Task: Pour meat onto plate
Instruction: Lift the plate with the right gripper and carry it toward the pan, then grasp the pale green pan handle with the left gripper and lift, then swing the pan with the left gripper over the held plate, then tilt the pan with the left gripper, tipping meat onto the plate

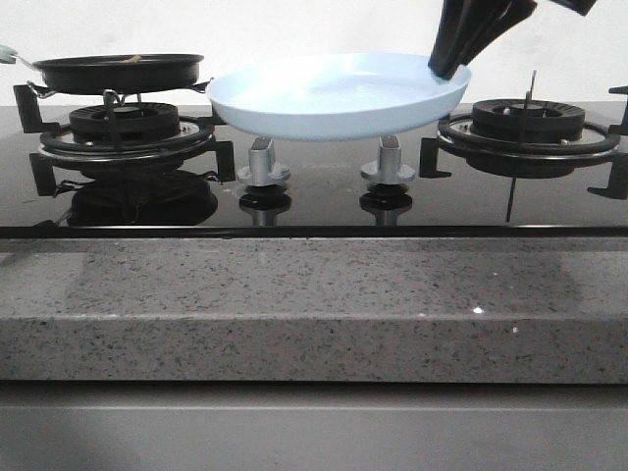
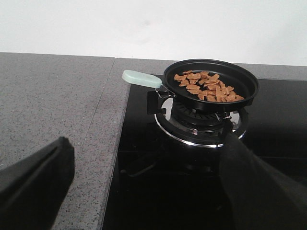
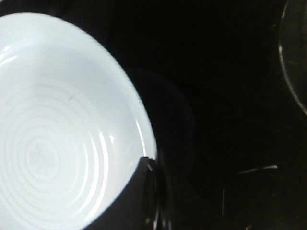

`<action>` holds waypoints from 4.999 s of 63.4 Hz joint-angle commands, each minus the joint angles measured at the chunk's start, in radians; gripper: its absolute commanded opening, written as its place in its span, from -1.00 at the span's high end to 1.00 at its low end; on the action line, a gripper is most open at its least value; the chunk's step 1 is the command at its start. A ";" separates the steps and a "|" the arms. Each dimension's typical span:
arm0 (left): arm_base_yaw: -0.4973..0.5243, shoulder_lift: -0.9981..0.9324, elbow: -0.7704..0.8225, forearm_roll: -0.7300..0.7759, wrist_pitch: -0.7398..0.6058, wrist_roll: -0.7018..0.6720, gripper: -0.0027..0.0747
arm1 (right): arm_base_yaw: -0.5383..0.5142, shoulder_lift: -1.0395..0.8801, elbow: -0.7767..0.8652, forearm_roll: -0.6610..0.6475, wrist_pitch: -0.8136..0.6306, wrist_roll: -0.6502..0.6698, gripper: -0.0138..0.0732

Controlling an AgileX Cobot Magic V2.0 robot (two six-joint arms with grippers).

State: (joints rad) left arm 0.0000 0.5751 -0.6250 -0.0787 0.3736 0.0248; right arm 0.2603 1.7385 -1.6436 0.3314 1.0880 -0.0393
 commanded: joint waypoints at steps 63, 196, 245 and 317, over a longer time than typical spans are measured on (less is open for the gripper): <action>0.060 0.256 -0.267 -0.278 0.146 -0.011 -0.64 | 0.019 -0.096 0.078 0.046 -0.151 -0.016 0.84; 0.336 1.194 -0.774 -1.374 0.525 0.513 0.68 | 0.019 -0.096 0.078 0.046 -0.153 -0.016 0.84; 0.379 1.131 -0.774 -1.540 0.756 0.552 0.98 | 0.019 -0.096 0.078 0.046 -0.153 -0.016 0.84; -0.175 0.812 -0.808 -1.086 0.303 0.888 0.98 | 0.019 -0.096 0.078 0.046 -0.153 -0.016 0.84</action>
State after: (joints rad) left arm -0.1331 1.4680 -1.3786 -1.1919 0.7601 0.9081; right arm 0.2817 1.6963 -1.5423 0.3507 0.9756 -0.0477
